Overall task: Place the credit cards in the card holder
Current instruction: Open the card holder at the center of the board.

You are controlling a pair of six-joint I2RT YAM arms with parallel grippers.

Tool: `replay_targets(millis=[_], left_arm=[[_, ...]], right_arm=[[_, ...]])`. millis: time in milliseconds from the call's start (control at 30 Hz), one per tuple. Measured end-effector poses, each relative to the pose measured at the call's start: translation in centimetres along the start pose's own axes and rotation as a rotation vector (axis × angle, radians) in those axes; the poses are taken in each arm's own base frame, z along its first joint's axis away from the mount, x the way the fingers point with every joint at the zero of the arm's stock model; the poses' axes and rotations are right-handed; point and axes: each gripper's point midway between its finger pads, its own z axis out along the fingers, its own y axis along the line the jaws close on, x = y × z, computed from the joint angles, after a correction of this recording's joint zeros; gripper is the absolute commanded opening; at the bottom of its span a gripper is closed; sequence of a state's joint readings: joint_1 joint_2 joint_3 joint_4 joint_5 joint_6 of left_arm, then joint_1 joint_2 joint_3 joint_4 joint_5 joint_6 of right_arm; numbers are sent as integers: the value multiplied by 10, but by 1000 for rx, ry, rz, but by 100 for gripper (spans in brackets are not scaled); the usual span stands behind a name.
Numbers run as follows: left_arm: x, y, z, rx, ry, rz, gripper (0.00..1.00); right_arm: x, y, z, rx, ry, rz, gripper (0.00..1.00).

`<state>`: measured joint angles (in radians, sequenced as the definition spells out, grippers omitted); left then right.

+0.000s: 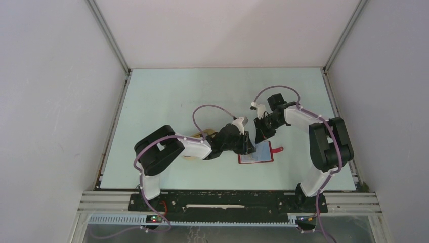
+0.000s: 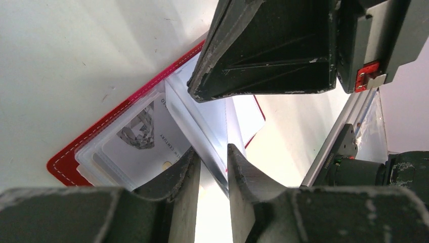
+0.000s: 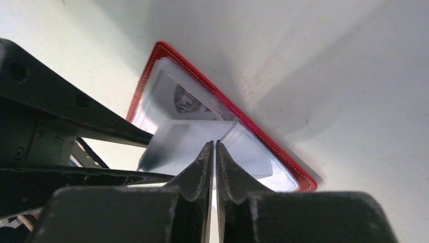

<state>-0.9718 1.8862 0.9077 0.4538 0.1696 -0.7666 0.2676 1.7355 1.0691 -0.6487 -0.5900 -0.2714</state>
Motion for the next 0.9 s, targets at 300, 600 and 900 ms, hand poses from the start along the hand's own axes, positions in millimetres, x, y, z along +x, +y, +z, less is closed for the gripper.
replay_targets(millis=[300, 600, 900], left_arm=[[-3, 3, 0, -11, -11, -1, 42], [-21, 6, -24, -78, -76, 46, 40], [-25, 8, -82, -90, -167, 130, 39]], right_arm=[[21, -25, -14, 67, 63, -10, 10], [31, -30, -19, 73, 97, -29, 14], [31, -15, -23, -5, 82, -71, 16]])
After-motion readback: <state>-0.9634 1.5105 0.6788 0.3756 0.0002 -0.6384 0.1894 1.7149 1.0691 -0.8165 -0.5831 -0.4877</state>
